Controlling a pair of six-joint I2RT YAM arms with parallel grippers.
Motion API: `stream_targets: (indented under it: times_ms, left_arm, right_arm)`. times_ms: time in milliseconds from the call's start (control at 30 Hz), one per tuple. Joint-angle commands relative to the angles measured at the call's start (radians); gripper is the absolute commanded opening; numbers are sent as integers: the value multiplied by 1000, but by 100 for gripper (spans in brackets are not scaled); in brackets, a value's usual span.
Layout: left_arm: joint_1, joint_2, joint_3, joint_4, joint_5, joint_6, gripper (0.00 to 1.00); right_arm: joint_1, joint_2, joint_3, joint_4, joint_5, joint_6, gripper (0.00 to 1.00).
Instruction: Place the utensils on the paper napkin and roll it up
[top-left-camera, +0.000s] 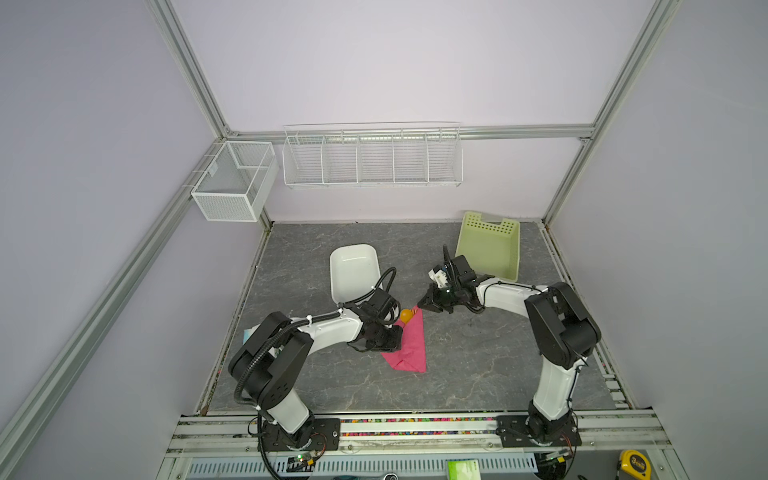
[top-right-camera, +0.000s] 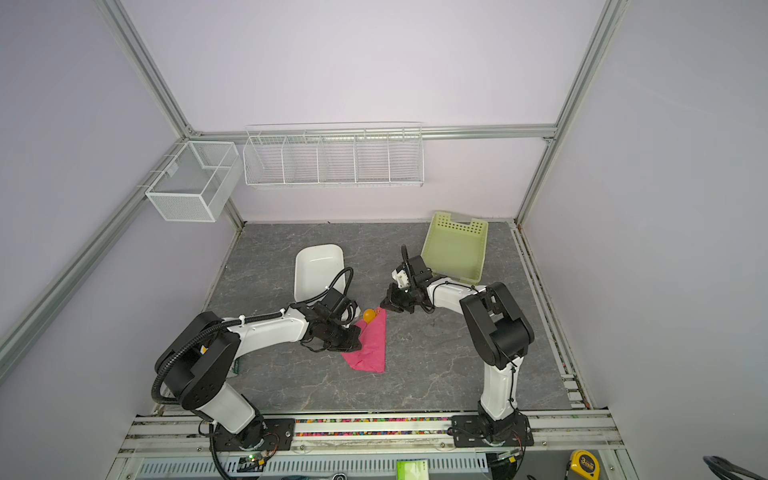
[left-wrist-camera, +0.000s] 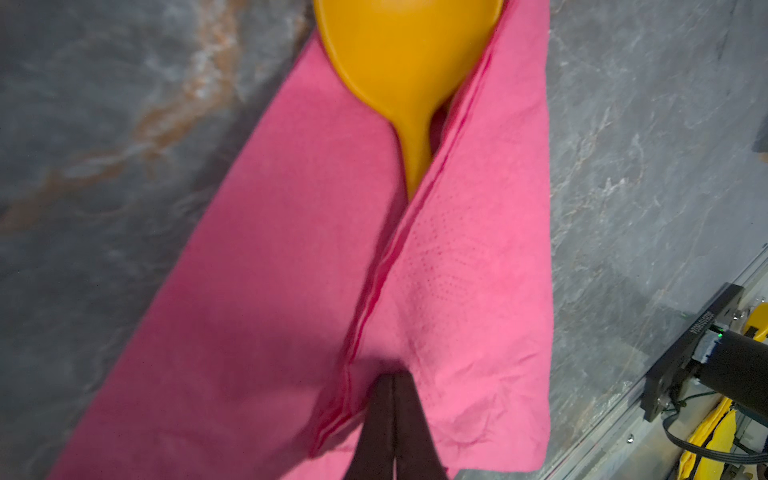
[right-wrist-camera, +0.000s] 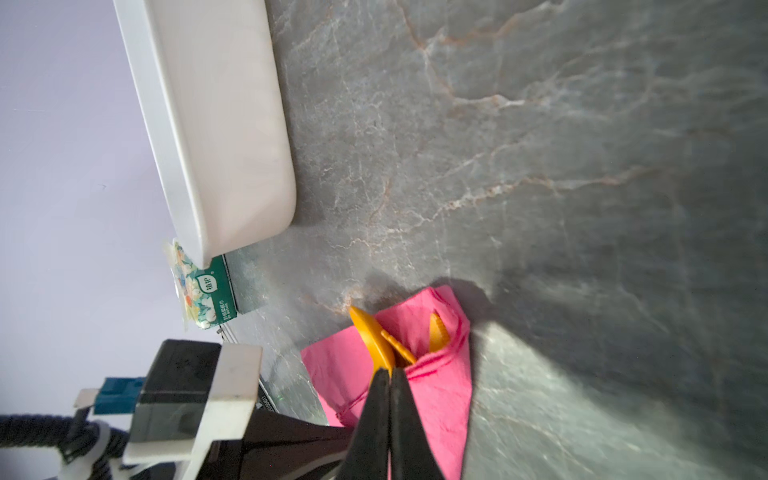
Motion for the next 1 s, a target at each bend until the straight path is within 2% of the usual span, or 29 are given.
stream_targets:
  times_ms: [0,367,633,833,967]
  left_arm:
    - [-4,0,-22,-61,-33,11,0]
    - [-4,-3,-28,-56,-31,9,0]
    - [-3,-5,-34,-42,-32,3,0]
    - [-4,-15,-43,-37,-29,0,0]
    - [-4,-26,-51,-29,-26,-5,0]
  right_arm:
    - [-5,49,17,12,-20,9,7]
    - [-11,101,17,-130,141,-57,7]
    - [2,-60,-7,-122,141,-33,7]
    - [73,-126,20,-206,96,-12,7]
    - [143,-141,25,-253,108,6,7]
